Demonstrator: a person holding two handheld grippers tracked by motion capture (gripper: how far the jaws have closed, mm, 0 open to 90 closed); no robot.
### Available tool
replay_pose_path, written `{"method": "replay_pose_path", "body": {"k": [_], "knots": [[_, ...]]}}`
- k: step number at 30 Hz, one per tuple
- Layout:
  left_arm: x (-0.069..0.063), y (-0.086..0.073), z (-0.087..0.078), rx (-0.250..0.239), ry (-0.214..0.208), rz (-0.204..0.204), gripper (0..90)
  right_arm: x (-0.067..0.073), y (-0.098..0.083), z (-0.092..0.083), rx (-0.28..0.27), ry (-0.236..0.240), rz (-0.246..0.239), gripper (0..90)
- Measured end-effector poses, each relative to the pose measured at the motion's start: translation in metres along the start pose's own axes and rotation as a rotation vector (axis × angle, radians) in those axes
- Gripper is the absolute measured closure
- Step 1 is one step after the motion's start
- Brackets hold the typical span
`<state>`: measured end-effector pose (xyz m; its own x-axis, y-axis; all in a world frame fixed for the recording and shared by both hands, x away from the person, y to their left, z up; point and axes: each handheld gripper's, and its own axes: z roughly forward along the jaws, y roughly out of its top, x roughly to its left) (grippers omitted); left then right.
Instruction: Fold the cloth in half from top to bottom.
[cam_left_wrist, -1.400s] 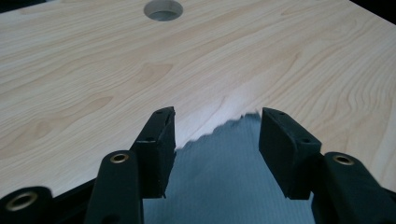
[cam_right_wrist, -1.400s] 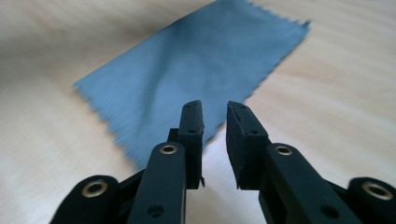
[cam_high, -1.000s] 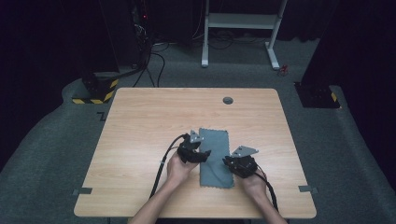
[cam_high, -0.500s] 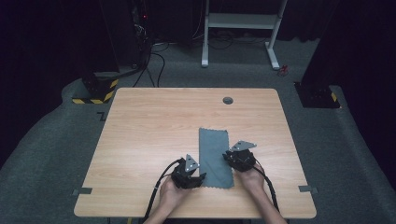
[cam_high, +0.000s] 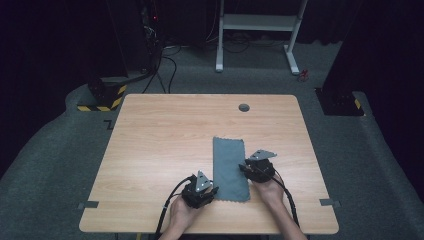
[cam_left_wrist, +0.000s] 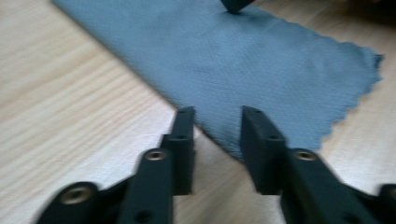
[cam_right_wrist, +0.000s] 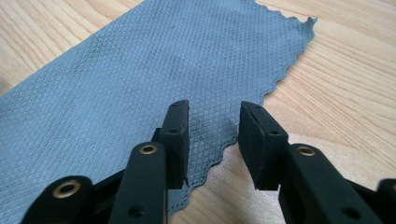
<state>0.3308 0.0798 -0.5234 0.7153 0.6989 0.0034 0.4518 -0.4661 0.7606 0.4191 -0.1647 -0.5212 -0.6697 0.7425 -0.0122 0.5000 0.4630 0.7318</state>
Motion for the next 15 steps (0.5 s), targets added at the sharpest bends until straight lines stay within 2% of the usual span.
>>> {"method": "replay_pose_path", "body": {"k": [1,4,6,13,15], "knots": [[-0.001,0.0014,0.0003,0.007,-0.007,0.006,75.9,-0.0003,-0.0004,-0.0001,0.001,0.004,0.015,62.9],[-0.005,0.0024,0.0004,0.014,-0.006,0.045,84.6,0.0001,0.0003,0.0,0.005,0.0,0.014,63.9],[-0.0047,0.0014,0.0005,0.007,-0.018,0.042,87.3,0.0002,0.0011,-0.0001,0.012,0.0,0.013,64.1],[-0.0043,0.0007,-0.0025,0.021,-0.026,0.056,89.4,0.0029,0.0018,-0.0008,0.021,-0.006,0.01,64.7],[-0.003,-0.0029,-0.0062,0.018,-0.037,0.041,89.5,0.0062,0.001,-0.0014,0.018,0.0,0.003,65.0]]}}
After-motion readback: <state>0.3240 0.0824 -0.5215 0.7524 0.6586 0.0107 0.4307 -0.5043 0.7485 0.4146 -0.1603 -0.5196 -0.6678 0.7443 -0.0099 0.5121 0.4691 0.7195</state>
